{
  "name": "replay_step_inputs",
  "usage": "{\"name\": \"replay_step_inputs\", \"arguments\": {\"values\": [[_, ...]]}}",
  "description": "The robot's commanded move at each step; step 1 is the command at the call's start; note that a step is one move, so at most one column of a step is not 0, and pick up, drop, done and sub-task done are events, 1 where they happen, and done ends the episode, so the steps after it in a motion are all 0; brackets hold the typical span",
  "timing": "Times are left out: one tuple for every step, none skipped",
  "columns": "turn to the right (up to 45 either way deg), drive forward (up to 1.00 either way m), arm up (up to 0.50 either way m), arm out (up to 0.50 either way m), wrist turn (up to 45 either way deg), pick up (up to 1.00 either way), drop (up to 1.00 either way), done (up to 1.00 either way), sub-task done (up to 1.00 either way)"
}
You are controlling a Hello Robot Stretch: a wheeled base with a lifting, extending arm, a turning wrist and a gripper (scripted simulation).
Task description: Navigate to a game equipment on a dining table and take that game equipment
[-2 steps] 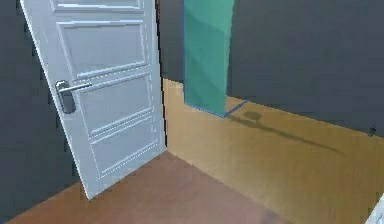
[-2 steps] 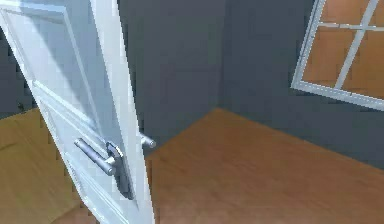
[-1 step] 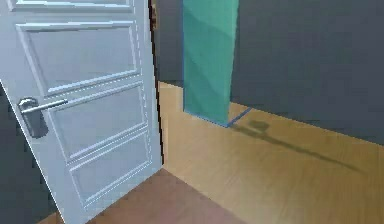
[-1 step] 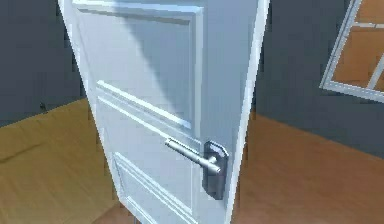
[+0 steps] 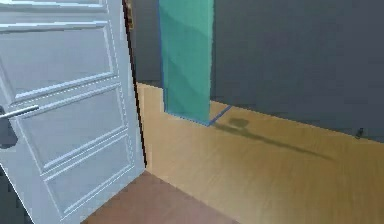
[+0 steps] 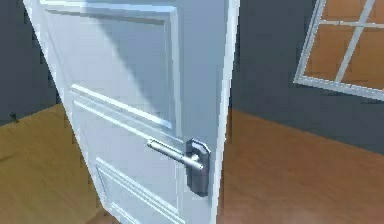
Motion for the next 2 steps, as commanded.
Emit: {"name": "replay_step_inputs", "arguments": {"values": [[0.0, 1.00, 0.00, 0.00, 0.0, 0.00, 0.00, 0.00, 0.00], [3.0, 0.00, 0.00, 0.00, 0.0, 0.00, 0.00, 0.00, 0.00]]}}
